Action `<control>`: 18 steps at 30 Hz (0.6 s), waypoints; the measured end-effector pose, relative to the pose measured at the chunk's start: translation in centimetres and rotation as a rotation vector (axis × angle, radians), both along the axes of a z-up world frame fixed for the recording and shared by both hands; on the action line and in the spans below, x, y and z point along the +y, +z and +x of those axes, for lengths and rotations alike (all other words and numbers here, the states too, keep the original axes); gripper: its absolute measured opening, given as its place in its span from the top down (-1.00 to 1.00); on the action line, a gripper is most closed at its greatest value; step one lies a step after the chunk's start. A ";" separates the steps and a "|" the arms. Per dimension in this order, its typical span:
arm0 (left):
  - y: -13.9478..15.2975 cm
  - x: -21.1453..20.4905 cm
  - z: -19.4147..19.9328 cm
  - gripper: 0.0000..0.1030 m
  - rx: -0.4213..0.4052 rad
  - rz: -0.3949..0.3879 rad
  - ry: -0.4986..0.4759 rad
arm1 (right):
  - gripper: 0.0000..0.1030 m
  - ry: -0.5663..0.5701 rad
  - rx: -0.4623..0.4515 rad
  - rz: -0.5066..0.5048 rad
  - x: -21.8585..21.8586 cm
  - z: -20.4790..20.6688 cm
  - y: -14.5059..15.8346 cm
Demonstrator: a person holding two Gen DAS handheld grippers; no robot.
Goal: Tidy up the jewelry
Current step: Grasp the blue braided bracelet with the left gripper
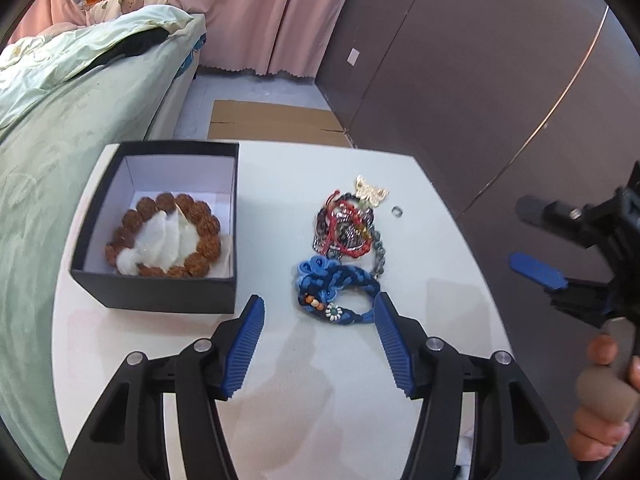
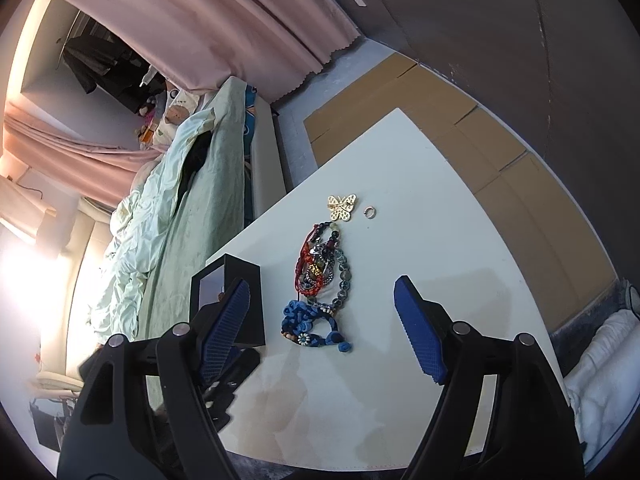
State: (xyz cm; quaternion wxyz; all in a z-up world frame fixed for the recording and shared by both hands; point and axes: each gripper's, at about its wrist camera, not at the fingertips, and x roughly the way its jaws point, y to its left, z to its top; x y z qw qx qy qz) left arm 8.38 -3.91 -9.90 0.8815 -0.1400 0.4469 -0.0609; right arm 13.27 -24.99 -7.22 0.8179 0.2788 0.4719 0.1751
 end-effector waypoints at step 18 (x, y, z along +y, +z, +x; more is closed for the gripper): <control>-4.3 -1.9 2.3 0.00 0.010 0.081 0.064 | -0.46 -0.022 0.018 0.035 -1.1 0.2 -0.2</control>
